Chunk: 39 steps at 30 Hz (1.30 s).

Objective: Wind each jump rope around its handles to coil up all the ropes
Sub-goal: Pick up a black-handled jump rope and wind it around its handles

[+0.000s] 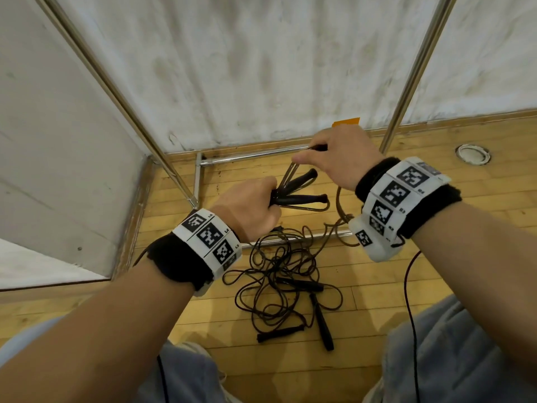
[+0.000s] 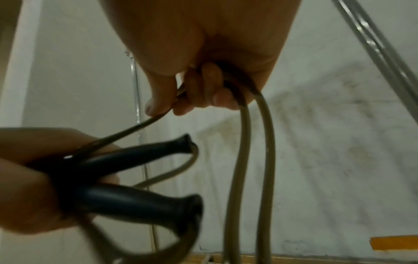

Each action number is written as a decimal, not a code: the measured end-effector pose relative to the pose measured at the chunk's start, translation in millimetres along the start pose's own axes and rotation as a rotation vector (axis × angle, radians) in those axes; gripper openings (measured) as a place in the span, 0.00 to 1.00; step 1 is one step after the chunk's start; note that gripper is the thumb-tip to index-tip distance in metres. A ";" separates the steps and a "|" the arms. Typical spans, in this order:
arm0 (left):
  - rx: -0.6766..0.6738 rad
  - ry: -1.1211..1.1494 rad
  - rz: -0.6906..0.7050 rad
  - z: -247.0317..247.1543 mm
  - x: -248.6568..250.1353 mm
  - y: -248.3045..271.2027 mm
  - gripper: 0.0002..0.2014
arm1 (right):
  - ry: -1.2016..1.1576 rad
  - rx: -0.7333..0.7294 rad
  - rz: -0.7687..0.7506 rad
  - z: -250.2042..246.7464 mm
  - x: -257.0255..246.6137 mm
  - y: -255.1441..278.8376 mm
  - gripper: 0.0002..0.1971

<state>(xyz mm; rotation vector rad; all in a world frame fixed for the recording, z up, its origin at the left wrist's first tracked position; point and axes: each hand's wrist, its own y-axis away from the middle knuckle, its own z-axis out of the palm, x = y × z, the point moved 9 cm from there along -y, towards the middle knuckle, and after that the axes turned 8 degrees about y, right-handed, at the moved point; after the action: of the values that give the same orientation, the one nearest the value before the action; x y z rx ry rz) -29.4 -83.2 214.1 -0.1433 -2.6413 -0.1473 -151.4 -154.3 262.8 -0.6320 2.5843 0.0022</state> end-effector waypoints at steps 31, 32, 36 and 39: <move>0.526 0.204 -0.019 -75.2 -3.5 2.9 0.11 | -0.305 -0.206 -0.100 43.6 -63.0 43.8 0.19; 0.519 0.186 -0.023 -73.3 -5.6 1.6 0.11 | -0.303 -0.201 -0.089 41.3 -61.4 44.0 0.19; 0.496 0.173 -0.051 -67.8 -11.7 -2.8 0.11 | -0.258 -0.162 -0.099 28.2 -64.1 44.7 0.21; 0.500 0.189 -0.064 -65.8 -11.4 -3.7 0.12 | -0.213 -0.145 -0.115 20.0 -67.2 44.7 0.20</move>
<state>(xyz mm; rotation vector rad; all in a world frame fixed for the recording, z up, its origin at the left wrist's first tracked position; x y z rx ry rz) 10.8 -96.3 266.0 0.1176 -2.4102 0.4550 -109.5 -82.9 270.5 -0.7877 2.3546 0.2094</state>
